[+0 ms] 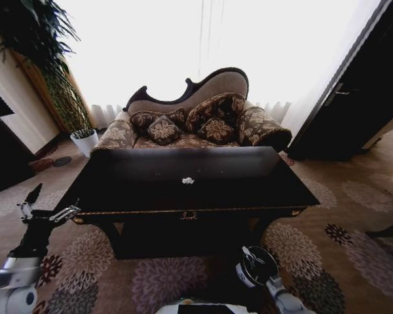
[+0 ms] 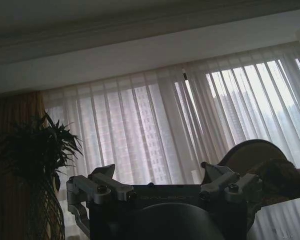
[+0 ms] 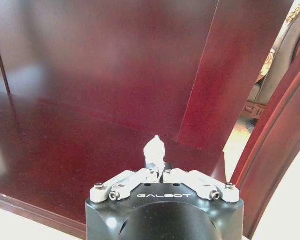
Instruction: Move to the front of the table and place the trash on the table into the trash bin.
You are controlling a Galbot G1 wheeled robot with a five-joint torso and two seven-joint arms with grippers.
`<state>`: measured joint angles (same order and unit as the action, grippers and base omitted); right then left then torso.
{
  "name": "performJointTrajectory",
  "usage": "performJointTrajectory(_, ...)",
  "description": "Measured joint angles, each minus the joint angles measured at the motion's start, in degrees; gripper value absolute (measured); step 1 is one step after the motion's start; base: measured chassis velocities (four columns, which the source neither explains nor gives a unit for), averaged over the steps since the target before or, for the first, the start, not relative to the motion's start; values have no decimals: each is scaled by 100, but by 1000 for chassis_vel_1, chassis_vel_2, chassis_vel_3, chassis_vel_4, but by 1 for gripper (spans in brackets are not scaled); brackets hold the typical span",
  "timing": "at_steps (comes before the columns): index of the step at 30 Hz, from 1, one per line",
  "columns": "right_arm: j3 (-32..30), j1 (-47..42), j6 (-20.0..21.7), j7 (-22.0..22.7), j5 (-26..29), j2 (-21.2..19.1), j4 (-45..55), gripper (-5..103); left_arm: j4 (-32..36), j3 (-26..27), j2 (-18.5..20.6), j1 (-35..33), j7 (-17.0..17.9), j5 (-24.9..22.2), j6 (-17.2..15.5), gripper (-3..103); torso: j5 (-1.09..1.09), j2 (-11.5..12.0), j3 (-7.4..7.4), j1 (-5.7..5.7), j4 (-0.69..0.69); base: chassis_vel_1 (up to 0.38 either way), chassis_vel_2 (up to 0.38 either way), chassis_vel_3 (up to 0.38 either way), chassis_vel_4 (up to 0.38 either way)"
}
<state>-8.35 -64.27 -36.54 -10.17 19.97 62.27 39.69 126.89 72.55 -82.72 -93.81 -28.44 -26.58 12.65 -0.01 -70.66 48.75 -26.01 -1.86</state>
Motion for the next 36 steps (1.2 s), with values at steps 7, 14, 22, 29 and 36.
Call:
performJointTrajectory(7, 11, 507, 88, 377, -436, 132, -688, 1, 31, 8, -72, -52, 0, 50, 13, 100, 0, 0, 0, 0, 0, 0, 0, 0, 0)
performJointTrajectory(14, 11, 659, 338, 888, -537, 127, -960, 1, 46, 10, -100, -62, -1, 77, 22, 100, 0, 0, 0, 0, 0, 0, 0, 0, 0)
performJointTrajectory(22, -16, 662, 584, 1180, -763, 26, -1306, 1, 73, -7, -125, -74, -4, 98, 40, 100, 0, 0, 0, 0, -1, 0, 0, 0, 0)
performJointTrajectory(29, -25, 600, 698, 1258, -764, 49, -1349, 1, 131, -30, -154, -91, -6, 118, 44, 100, 0, 0, 0, 0, -1, 0, 0, 0, 0)
performJointTrajectory(36, 23, 577, 772, 1337, -756, 55, -1283, 5, 164, -7, -164, -128, -9, 119, 52, 100, 0, 0, 0, 0, 0, 0, 0, 0, 0)
